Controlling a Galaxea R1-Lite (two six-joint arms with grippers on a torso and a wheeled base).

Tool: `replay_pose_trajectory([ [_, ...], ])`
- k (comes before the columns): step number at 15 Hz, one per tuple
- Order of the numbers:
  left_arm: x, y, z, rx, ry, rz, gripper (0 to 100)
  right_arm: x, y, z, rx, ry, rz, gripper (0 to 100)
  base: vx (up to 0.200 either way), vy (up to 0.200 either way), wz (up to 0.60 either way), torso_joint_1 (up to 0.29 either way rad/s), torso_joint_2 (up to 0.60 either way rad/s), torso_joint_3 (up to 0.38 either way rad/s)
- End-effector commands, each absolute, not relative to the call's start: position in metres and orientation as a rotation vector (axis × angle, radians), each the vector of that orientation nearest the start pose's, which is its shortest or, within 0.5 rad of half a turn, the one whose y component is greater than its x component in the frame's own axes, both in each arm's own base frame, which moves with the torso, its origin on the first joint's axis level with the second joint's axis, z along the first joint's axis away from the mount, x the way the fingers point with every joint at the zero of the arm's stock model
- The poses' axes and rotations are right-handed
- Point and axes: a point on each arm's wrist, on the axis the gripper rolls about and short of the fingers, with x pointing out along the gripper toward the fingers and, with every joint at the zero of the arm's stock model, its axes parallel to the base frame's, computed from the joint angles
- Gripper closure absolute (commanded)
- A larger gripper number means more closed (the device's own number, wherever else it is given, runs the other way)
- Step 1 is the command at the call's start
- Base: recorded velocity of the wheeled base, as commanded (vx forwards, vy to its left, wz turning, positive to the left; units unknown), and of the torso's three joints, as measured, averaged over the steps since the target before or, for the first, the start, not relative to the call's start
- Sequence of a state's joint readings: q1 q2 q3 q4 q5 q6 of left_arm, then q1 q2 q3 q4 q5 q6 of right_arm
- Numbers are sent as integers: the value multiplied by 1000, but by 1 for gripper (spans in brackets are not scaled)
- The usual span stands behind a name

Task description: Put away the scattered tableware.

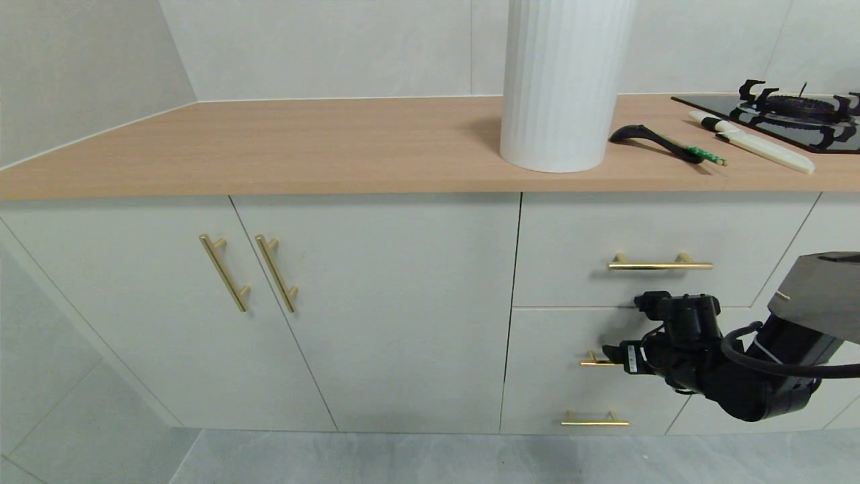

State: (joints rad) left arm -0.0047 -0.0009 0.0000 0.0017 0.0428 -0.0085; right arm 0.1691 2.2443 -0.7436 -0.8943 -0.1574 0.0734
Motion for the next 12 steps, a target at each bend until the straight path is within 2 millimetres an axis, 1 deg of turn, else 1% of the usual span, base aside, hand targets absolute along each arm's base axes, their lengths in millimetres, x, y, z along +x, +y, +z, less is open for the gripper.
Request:
replay_pose_trajectory([
  [1,-23,1,75,-9,1,38,0,357,57,-4,-34,603,-21,0,0,0,0,0,0,0],
  [3,-23,1,75,-9,1,38,0,361,57,-12,-47,579,-49,0,0,0,0,0,0,0],
  [9,-23,1,75,-9,1,38,0,353,57,-17,-86,622,-38,0,0,0,0,0,0,0],
  [12,-23,1,75,-9,1,38,0,351,56,-17,-92,634,-37,0,0,0,0,0,0,0],
])
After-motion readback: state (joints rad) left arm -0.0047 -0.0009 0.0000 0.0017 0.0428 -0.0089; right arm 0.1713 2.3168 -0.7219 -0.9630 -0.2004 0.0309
